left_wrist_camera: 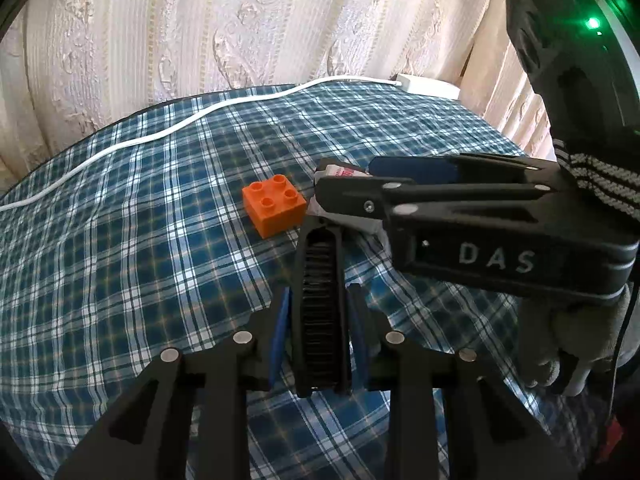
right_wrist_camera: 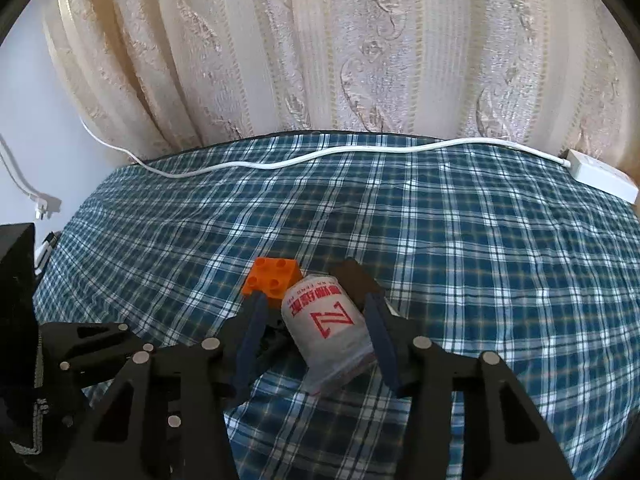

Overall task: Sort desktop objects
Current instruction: 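Carry the comb with left tool while right tool carries the bottle to the bowl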

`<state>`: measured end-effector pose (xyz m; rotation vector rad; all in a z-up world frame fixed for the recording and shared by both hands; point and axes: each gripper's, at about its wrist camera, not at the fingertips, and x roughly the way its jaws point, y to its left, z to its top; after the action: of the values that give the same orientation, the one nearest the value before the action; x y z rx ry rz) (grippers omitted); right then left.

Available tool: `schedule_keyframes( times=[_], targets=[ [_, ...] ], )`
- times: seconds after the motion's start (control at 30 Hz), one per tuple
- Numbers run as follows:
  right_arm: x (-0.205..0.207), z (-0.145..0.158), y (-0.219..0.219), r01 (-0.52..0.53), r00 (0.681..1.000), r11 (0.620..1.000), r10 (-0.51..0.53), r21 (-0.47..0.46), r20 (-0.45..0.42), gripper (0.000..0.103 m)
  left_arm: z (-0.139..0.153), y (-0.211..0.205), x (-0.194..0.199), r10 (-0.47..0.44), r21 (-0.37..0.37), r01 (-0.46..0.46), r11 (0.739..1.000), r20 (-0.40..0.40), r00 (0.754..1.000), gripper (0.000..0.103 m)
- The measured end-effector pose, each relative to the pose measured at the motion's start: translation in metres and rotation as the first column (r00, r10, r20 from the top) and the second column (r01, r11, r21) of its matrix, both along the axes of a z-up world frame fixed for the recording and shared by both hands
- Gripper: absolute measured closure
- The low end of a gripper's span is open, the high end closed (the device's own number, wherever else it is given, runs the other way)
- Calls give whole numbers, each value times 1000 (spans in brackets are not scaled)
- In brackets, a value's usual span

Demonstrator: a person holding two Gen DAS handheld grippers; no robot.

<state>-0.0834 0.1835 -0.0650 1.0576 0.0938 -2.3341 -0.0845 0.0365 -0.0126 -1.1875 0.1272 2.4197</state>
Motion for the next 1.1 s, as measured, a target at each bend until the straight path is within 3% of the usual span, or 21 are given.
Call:
schedule_keyframes(
  times=[0.2, 0.43, 0.67, 0.7, 0.77, 1.1],
  targets=[
    [1, -2, -4, -1, 1000, 998, 1, 68, -7, 54, 0, -2, -4, -2, 16, 2, 1000, 4, 1000, 72],
    [10, 3, 11, 30, 999, 998, -31, 62, 20, 60, 0, -1, -1, -20, 22, 20, 1000, 5, 1000, 62],
    [31, 10, 40, 106, 993, 994, -106, 8, 41, 61, 0, 1, -2, -25, 12, 25, 1000, 0, 1000, 61],
    [33, 13, 44, 115, 992, 993, -115, -1, 42, 61, 0, 1, -2, -25, 11, 25, 1000, -1, 1000, 62],
    [38, 19, 53, 137, 990, 990, -136, -18, 36, 61, 0, 2, -2, -28, 1, 28, 1000, -6, 1000, 73],
    [70, 37, 79, 200, 980, 976, -198, -82, 27, 61, 7, 14, 10, -74, 18, 75, 997, -24, 997, 74]
  ],
)
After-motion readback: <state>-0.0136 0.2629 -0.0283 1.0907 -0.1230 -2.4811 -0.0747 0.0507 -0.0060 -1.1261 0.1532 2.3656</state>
